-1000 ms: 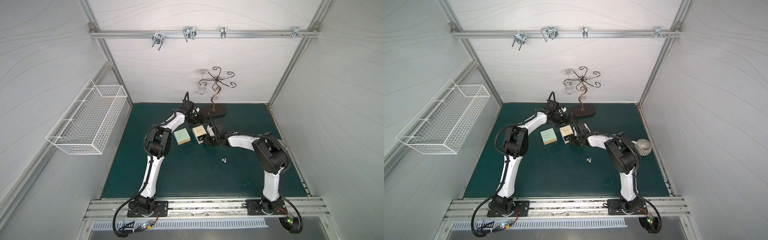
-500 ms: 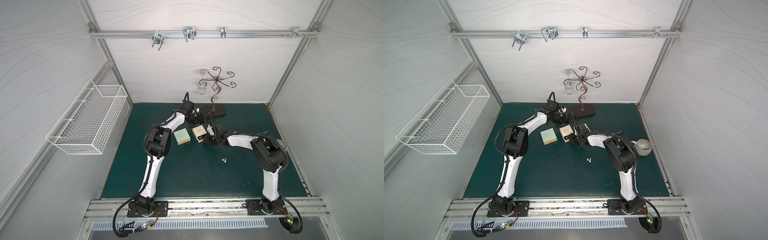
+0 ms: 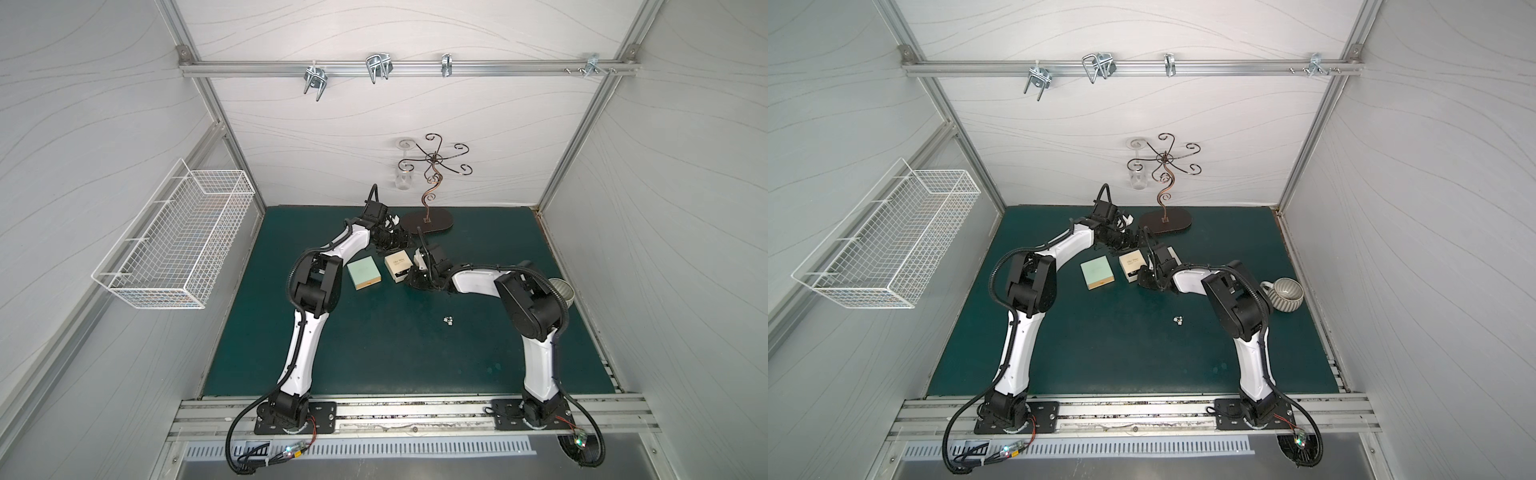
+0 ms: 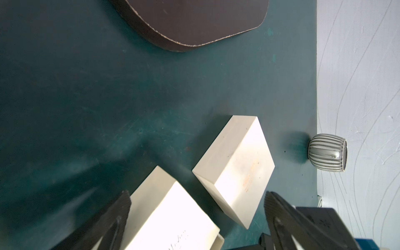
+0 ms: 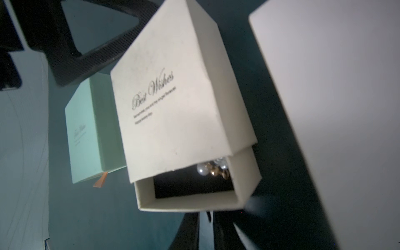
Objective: Place the earrings into the drawer-style jewelry box
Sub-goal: Close the drawer of the jewelry box.
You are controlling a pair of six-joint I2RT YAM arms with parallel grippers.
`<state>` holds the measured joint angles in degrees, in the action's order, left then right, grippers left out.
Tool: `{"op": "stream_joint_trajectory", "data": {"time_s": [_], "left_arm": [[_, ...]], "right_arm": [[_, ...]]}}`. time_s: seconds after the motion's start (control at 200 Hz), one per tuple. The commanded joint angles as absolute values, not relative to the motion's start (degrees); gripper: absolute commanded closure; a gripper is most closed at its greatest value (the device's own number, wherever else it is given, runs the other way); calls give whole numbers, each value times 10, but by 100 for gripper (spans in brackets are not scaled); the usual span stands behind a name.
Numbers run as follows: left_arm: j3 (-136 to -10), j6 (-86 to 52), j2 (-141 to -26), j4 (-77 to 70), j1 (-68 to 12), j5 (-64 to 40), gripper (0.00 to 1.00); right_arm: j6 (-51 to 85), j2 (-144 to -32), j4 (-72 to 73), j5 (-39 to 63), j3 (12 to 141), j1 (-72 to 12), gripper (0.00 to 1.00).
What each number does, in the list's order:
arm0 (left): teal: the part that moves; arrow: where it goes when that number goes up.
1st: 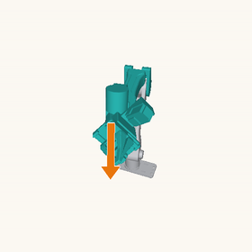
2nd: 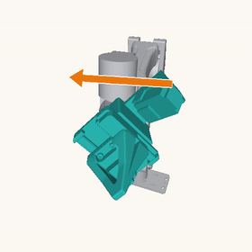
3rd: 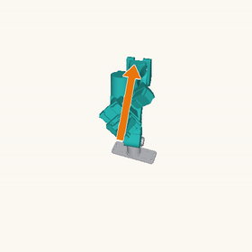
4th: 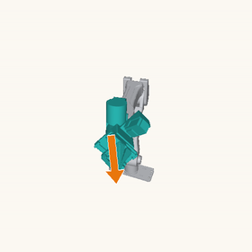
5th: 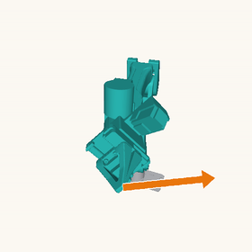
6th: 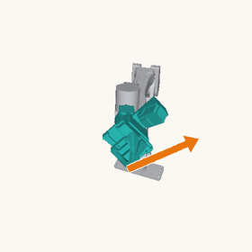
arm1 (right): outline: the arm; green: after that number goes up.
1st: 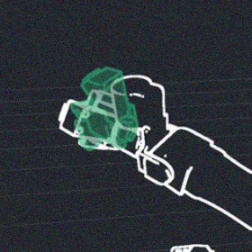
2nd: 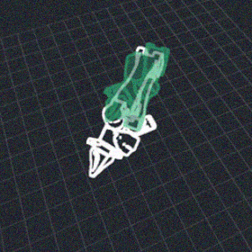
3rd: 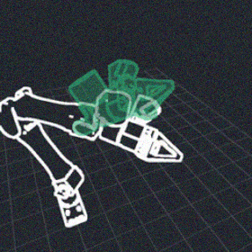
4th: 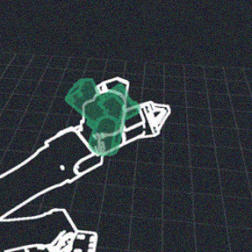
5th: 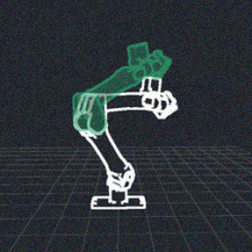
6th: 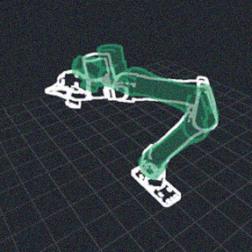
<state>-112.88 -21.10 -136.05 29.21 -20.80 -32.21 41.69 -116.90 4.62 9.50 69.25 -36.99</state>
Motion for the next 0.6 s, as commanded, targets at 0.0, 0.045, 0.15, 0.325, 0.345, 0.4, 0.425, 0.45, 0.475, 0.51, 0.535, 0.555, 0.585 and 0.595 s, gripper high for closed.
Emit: {"op": "stream_joint_trajectory", "data": {"time_s": [0.0,0.045,0.15,0.325,0.345,0.4,0.425,0.45,0.475,0.51,0.535,0.555,0.585,0.595], "left_arm": [[-1131,-199,-1360,306,-212,-338,1],[-1131,-199,-1360,305,-212,-338,1],[-1132,-199,-1360,303,-212,-341,1],[-1131,-196,-1359,307,-212,-342,1],[-1130,-196,-1359,307,-212,-342,1],[-1130,-195,-1358,308,-212,-341,1],[-1132,-195,-1358,308,-212,-341,1],[-1132,-194,-1357,308,-212,-341,1],[-1132,-193,-1357,308,-212,-340,1],[-1132,-193,-1357,308,-212,-341,1],[-1132,-193,-1357,308,-212,-341,1],[-1132,-193,-1358,309,-211,-341,1],[-1132,-192,-1358,310,-212,-341,1],[-1132,-192,-1357,310,-212,-342,1]], "right_arm": [[435,-1188,61,93,711,-367,84],[438,-1191,62,92,714,-367,84],[441,-1195,63,91,720,-367,84],[444,-1206,63,91,731,-366,84],[445,-1207,64,91,732,-366,84],[446,-1210,64,94,736,-365,84],[446,-1212,64,94,738,-365,84],[446,-1213,64,94,740,-365,84],[446,-1214,64,94,742,-365,84],[447,-1216,64,94,744,-365,84],[448,-1218,63,94,745,-364,84],[448,-1219,62,94,746,-365,84],[449,-1220,62,94,748,-365,84],[448,-1220,62,95,748,-365,84]]}}
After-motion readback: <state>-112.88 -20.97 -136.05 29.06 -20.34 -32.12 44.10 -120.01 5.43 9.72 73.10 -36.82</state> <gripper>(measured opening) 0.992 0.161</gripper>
